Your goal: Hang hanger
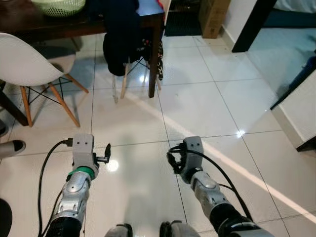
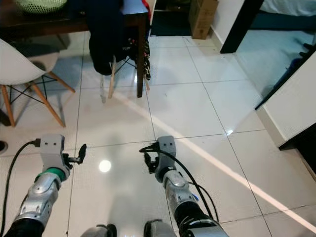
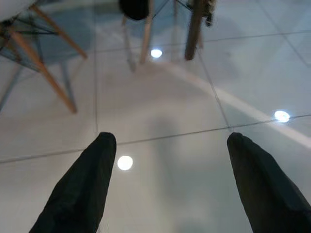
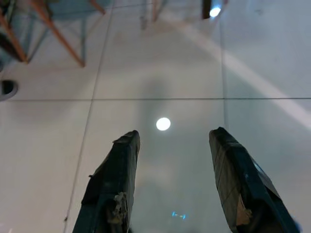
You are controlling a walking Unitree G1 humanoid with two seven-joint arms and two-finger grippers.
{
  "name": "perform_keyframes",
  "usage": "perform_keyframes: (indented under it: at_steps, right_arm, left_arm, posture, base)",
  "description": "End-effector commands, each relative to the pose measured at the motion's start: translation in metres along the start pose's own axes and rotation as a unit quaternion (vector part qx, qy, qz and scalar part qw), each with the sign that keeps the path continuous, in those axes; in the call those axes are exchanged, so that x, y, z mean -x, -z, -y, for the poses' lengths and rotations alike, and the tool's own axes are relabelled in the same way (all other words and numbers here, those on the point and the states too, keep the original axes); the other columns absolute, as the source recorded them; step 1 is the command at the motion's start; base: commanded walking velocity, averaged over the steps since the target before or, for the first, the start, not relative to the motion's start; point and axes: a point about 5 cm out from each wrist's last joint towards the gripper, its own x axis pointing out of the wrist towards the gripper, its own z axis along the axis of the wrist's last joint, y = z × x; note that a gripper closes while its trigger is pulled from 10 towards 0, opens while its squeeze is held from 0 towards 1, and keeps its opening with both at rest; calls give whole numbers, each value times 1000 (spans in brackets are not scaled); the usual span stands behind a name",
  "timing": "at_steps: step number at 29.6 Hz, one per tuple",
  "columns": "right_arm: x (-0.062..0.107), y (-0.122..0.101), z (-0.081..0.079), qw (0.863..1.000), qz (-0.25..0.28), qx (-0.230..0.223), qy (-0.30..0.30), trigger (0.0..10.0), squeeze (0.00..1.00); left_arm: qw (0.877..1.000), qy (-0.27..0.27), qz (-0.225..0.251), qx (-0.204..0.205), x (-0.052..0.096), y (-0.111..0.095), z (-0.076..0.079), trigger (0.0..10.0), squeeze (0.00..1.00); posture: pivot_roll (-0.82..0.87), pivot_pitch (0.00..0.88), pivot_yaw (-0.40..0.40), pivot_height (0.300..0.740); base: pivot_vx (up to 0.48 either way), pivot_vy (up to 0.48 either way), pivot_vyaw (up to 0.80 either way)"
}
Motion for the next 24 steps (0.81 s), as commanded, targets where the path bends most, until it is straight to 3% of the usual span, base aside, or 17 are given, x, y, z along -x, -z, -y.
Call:
perform_keyframes:
  at_steps: [1,24]
  right_arm:
    - [2,7,1,1000,-10,-8,5,10000,0]
    - [1,5,0,1000,-8,-11,4,10000,0]
  left_arm:
    - [1000,3,-13,1,2,6,1,10000,0]
    - [1000,5,-13,0,2,5,0,10000,0]
  posture:
    - [53,71,4,740]
    - [55,71,6,740]
  base:
    - [304,0,0]
    - [306,0,0]
